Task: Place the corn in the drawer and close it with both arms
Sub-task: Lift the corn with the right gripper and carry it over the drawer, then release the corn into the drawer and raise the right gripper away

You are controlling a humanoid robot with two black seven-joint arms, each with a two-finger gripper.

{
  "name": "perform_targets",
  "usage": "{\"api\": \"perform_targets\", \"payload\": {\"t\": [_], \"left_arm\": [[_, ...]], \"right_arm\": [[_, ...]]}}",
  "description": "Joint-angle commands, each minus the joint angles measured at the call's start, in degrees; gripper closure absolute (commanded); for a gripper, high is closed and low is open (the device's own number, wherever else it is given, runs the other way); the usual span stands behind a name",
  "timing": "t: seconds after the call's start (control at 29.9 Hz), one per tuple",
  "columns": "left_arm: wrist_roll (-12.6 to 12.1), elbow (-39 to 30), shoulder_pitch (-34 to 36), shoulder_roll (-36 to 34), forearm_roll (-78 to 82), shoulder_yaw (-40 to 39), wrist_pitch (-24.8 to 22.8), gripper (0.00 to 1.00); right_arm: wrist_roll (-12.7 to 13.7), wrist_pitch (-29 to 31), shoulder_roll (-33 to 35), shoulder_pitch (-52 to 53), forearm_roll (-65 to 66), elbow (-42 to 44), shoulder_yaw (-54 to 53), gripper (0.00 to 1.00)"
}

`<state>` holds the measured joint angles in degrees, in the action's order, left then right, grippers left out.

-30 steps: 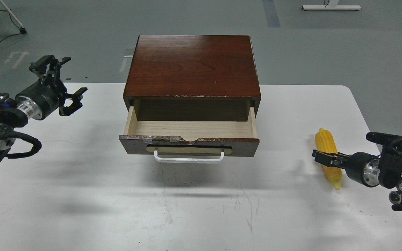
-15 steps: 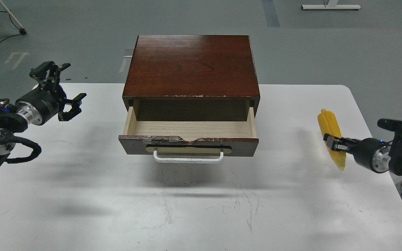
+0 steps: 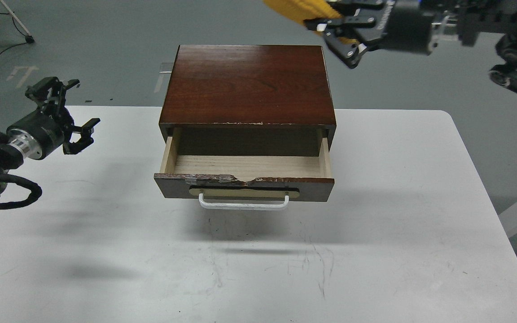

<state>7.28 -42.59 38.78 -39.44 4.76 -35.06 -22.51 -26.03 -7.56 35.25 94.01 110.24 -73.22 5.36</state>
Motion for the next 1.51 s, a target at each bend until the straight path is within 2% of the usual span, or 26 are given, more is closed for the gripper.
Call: {"api": "perform_targets", "payload": {"t": [0.0,0.23,0.44,0.57,0.64,0.67,0.7,0.74,0.77,0.8,0.9,1.0,1.24,1.41,1.47], "left_arm": [[0.1,0.0,-1.0,-1.3,-0.1,-0.1,-0.2,0.02],[0.1,-0.1,-2.2,-2.8,-0.4,-0.1,-0.4,0.02],[0.1,-0.5,-2.4,-2.7,-0.5,-0.2,-0.3,0.02],[0.1,-0.4,-2.4,-2.7,-0.5,-0.3,-0.3,0.02],[0.1,-0.5,-2.4,-2.7,-0.5,-0.3,-0.3,0.02],[0.1,-0.4,-2.4,-2.6,-0.5,-0.3,-0.3,0.02],[0.1,-0.4,-2.4,-2.6,-0.5,-0.3,-0.3,0.02],[0.1,-0.4,-2.4,-2.6,-0.5,-0.3,-0.3,0.02],[0.1,-0.4,-2.4,-2.6,-0.5,-0.3,-0.3,0.02],[0.1,-0.4,-2.4,-2.5,-0.5,-0.2,-0.3,0.02],[0.1,-0.4,-2.4,-2.2,-0.5,-0.2,-0.3,0.02],[0.1,-0.4,-2.3,-2.0,-0.5,-0.1,-0.3,0.02],[0.0,-0.3,-1.9,-2.0,-0.5,0.0,-0.2,0.02],[0.0,-0.2,-1.6,-2.0,-0.5,0.0,0.1,0.02],[0.1,-0.2,-1.6,-2.0,-0.5,-0.1,0.2,0.02]], "right_arm": [[-0.7,0.0,-8.1,0.4,7.4,0.0,2.6,1.00],[-0.7,2.0,-17.0,0.2,8.9,1.3,7.4,1.00],[-0.6,9.5,-17.1,-0.8,8.3,1.3,7.7,1.00],[-0.6,10.4,-16.3,-3.2,8.1,1.4,7.7,0.97],[-0.4,10.5,-14.8,-4.6,8.1,1.2,7.6,0.85],[-0.3,10.5,-14.2,-5.4,8.0,1.2,7.6,0.71],[-0.1,10.5,-14.0,-6.1,8.0,1.1,7.1,0.49],[-0.1,10.5,-14.0,-6.1,8.0,1.1,7.1,0.49],[-0.1,10.5,-13.9,-6.9,7.7,1.2,6.6,0.21],[-0.1,10.5,-13.8,-7.2,6.7,1.2,6.3,0.04],[0.4,10.5,-12.8,-7.2,1.7,1.1,6.1,0.00],[1.6,10.5,-12.7,-7.2,-0.9,1.2,5.5,0.00],[1.8,10.4,-12.7,-7.3,-5.2,1.4,1.9,0.00],[1.9,10.4,-13.1,-6.9,-8.2,3.3,-6.8,0.00],[2.1,11.0,-13.4,-6.1,-14.1,5.2,-13.2,0.00]]}}
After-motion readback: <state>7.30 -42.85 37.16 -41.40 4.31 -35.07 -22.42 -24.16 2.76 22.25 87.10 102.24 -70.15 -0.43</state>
